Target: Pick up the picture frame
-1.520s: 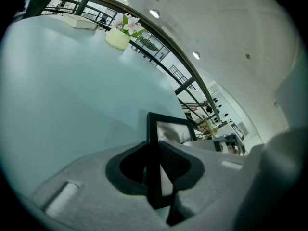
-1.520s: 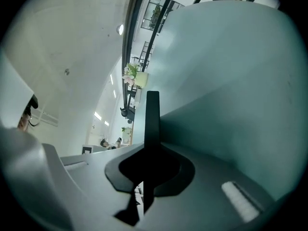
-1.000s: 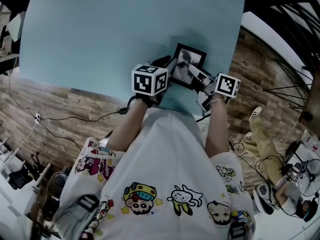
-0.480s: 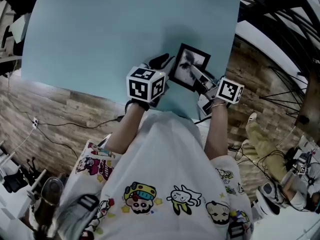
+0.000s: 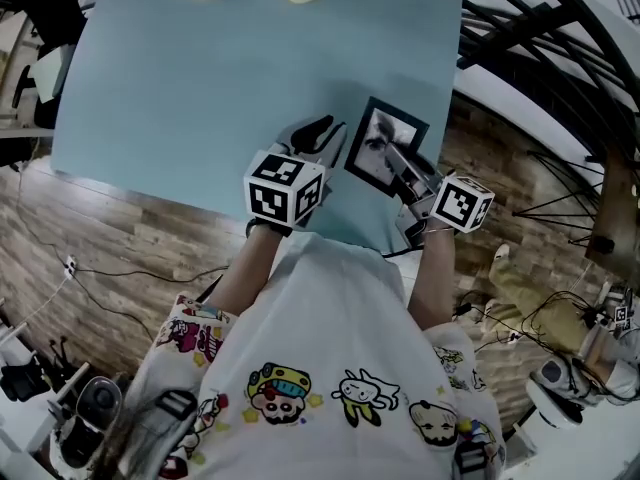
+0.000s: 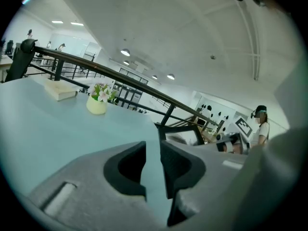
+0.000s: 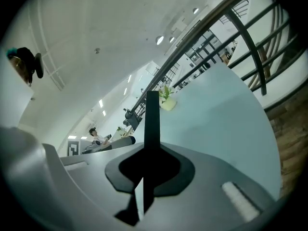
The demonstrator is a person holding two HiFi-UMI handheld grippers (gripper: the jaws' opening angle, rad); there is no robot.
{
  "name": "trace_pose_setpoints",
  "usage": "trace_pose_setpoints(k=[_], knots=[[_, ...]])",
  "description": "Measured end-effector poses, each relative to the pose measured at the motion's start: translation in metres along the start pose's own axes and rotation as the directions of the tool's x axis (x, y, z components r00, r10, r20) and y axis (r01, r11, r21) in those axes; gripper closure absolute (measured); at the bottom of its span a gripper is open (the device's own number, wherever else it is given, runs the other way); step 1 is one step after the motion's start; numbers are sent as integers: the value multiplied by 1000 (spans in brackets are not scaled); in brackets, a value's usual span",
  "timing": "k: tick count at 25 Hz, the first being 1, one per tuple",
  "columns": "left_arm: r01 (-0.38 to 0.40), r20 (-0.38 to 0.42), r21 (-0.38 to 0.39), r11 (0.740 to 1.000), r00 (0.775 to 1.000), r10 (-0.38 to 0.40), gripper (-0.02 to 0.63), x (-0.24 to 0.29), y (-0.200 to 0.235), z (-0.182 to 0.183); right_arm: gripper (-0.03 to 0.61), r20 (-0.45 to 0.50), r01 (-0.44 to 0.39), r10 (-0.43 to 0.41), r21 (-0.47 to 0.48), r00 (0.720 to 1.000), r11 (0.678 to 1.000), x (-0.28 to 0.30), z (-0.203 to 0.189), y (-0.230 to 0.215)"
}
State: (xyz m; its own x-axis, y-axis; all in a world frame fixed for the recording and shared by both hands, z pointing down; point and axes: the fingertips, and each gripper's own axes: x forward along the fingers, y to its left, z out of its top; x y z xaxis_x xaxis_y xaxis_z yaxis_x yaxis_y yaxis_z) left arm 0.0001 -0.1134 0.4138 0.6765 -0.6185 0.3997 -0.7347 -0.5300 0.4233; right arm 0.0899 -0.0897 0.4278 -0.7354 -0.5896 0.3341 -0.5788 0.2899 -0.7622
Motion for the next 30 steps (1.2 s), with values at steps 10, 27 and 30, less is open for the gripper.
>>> trace_pose_setpoints(k=[10,27,30], knots=[[-8,91,113,994,996,-2,523,-16,-28,46,555,129,76,-52,-192,990,979,-47,52,33],[-34,139,252,967,990,-2,581,-40,-52,67,555,351,397,-236,-513,906,761,-96,77,58],[-39,137,259,965,991,4,592,-42,-51,63,555,364,411,-241,-521,900,748,-99,74,56]])
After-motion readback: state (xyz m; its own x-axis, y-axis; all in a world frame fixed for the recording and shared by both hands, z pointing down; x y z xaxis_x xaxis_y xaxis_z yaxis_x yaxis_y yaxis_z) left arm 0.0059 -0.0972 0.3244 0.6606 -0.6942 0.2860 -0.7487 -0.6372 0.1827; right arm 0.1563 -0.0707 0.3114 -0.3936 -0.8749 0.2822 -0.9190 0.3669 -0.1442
